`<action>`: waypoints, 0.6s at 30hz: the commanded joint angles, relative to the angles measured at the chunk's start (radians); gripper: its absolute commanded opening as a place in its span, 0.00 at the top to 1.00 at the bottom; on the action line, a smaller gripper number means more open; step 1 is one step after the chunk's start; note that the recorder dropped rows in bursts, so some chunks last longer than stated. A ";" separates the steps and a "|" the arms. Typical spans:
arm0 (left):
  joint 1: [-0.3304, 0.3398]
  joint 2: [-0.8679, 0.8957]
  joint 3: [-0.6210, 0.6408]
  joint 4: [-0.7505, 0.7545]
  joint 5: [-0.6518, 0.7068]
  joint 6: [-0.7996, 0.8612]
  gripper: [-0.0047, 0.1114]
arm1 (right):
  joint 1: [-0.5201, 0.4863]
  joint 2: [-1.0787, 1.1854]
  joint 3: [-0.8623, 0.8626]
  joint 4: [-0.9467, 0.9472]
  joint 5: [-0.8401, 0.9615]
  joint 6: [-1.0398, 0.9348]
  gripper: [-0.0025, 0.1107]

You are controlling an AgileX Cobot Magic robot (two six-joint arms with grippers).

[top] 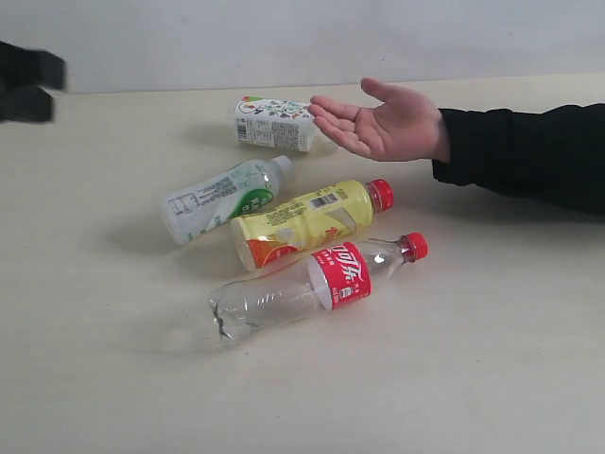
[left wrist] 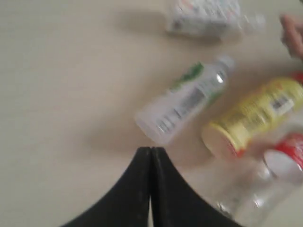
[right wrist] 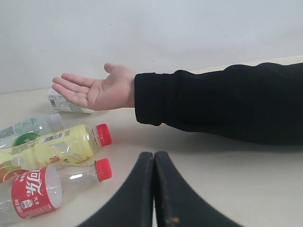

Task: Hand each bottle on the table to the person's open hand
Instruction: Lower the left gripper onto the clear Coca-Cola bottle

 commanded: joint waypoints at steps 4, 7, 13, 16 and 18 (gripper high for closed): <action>-0.284 0.278 -0.189 -0.129 0.222 0.348 0.90 | -0.006 -0.004 0.005 0.000 -0.001 -0.001 0.98; -0.372 0.360 -0.262 -0.112 0.273 0.390 0.79 | -0.006 -0.004 0.005 0.000 -0.001 -0.001 0.98; -0.487 0.482 -0.385 -0.052 0.327 0.390 0.47 | -0.004 -0.004 0.005 0.000 -0.002 -0.001 0.98; -0.517 0.529 -0.418 -0.044 0.336 0.390 0.37 | -0.004 -0.004 0.005 0.000 -0.002 -0.001 0.98; -0.525 0.550 -0.424 -0.039 0.336 0.392 0.35 | -0.004 -0.004 0.005 0.000 -0.002 -0.001 0.98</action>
